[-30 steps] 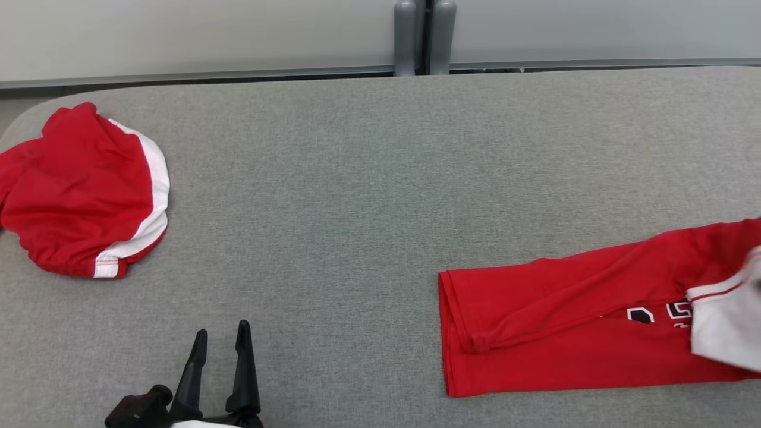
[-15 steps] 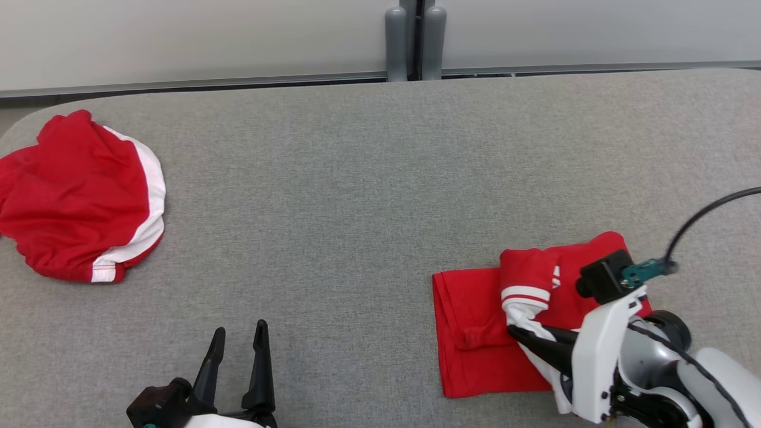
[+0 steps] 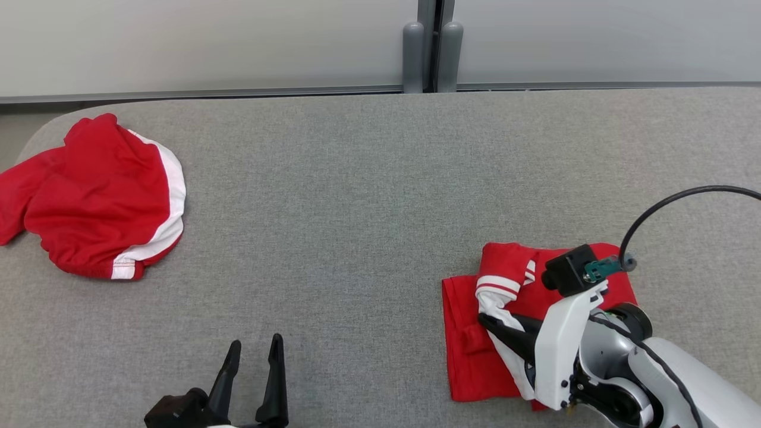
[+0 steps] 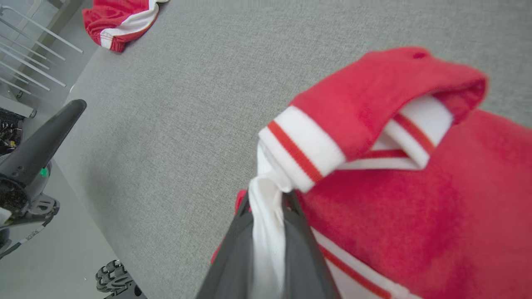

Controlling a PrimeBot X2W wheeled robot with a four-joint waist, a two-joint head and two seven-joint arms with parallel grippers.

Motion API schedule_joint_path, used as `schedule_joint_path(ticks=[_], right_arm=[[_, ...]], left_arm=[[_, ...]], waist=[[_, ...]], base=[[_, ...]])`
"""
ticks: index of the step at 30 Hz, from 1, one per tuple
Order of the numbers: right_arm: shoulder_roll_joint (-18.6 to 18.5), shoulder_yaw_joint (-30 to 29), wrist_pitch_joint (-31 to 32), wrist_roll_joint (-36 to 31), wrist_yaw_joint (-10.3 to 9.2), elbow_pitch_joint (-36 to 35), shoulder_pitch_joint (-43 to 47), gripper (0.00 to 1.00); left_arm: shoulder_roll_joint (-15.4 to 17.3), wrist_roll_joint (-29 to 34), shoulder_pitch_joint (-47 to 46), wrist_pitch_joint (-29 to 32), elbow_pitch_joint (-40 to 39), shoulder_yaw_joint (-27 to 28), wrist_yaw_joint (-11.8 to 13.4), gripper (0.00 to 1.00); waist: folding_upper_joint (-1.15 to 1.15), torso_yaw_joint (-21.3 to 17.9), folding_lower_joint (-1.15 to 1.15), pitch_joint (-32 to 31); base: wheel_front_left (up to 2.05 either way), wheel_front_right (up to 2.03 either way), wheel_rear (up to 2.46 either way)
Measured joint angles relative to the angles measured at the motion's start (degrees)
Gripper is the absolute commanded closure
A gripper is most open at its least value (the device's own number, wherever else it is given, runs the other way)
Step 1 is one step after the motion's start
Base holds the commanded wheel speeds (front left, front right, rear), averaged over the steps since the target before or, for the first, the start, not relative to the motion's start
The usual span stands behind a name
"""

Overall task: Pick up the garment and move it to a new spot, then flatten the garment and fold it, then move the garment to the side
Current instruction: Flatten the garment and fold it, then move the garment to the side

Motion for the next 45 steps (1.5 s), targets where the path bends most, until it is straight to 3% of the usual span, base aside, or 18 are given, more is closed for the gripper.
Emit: schedule_joint_path(ticks=[1, 2, 7, 11, 14, 15, 19, 23, 25, 26, 27, 29, 31, 36, 45], right_arm=[[0.1, 0.3, -0.8, -0.2, 0.00, 0.5, -0.2, 0.26], [0.0, 0.9, -1.4, -0.4, 0.00, 0.6, -0.4, 0.00], [-0.4, 1.5, -7.9, -0.9, 0.00, -1.5, 0.4, 0.00], [-3.0, -1.9, -14.2, -0.1, 0.01, -4.8, 4.9, 0.00], [-6.6, -7.9, -19.3, -1.7, 0.00, -6.7, 8.8, 0.00], [-8.3, -12.9, -23.3, -4.0, 0.01, -7.2, 11.4, 0.00], [-8.9, -22.4, -31.7, -11.7, 0.00, -4.4, 17.1, 0.00], [-5.9, -30.7, -38.7, -21.8, 0.01, 0.4, 22.5, 0.00], [-3.6, -34.5, -39.7, -28.1, 0.00, 2.4, 24.8, 0.00], [-3.6, -34.5, -39.7, -28.1, 0.00, 2.4, 24.8, 0.00], [-0.3, -38.9, -39.8, -32.7, 0.00, 2.2, 26.6, 0.00], [1.6, -41.4, -39.9, -40.2, 0.00, 0.1, 28.2, 0.00], [5.0, -43.9, -40.0, -41.8, 0.01, -0.9, 29.6, 0.00], [8.2, -45.8, -40.0, -43.7, 0.02, -1.3, 31.7, 0.00], [9.8, -46.8, -40.0, -42.8, 0.02, -2.3, 30.8, 0.00]], left_arm=[[0.0, 0.0, 0.2, 0.0, 0.1, -0.1, 0.0, 0.00], [0.0, 0.0, 0.4, 0.0, 0.3, -0.2, 0.0, 0.00], [0.0, 0.0, 1.1, 0.0, 1.2, -0.2, 0.0, 0.00], [0.0, -0.3, 2.2, 0.0, 1.6, 0.2, 0.0, 0.00], [0.0, -0.6, 3.0, 0.0, 1.1, 0.6, 0.1, 0.00], [0.0, -0.7, 3.6, 0.0, 0.5, 1.1, 0.1, 0.00], [0.0, 0.8, 4.5, 0.0, -0.5, 1.8, -0.1, 0.00], [0.0, 3.6, 5.1, 0.0, -2.2, 4.5, -0.5, 0.00], [0.0, 5.1, 5.2, 0.0, -3.4, 6.4, -0.5, 0.00], [0.0, 5.1, 5.2, 0.0, -3.4, 6.4, -0.5, 0.00], [0.0, 7.1, 5.4, 0.0, -4.4, 8.2, -0.5, 0.00], [0.0, 7.9, 5.5, 0.0, -5.2, 9.6, -0.7, 0.00], [0.0, 8.4, 6.1, 0.0, -5.8, 10.7, -0.8, 0.00], [0.0, 8.3, 6.6, 0.0, -5.9, 11.7, -0.8, 0.00], [0.0, 7.7, 6.6, 0.0, -5.9, 12.0, -1.0, 0.00]], waist=[[0.00, -0.1, 0.00, -0.2], [0.00, -0.2, 0.00, -0.3], [0.00, -0.7, 0.00, -1.8], [0.00, -1.0, 0.00, -3.9], [0.00, -1.2, 0.00, -5.5], [0.00, -1.7, 0.00, -6.1], [0.00, -2.9, 0.00, -6.9], [0.00, -3.3, 0.00, -8.1], [0.00, -3.3, 0.00, -8.7], [0.00, -3.3, 0.00, -8.7], [0.00, -3.2, 0.00, -9.1], [0.00, -3.0, 0.00, -9.2], [0.00, -2.8, 0.00, -9.4], [0.00, -2.2, 0.00, -9.6], [0.00, -1.1, 0.00, -9.6]], base=[[0.00, 0.00, 0.00], [0.00, 0.00, 0.00], [0.00, 0.00, 0.00], [0.00, 0.00, 0.00], [0.00, 0.00, 0.00], [0.00, 0.00, 0.00], [0.00, 0.00, 0.00], [0.00, 0.00, 0.00], [0.00, 0.00, 0.00], [0.00, 0.00, 0.00], [0.00, 0.00, 0.00], [0.00, 0.00, 0.00], [0.00, 0.00, 0.00], [0.00, 0.00, 0.00], [0.00, 0.00, 0.00]])
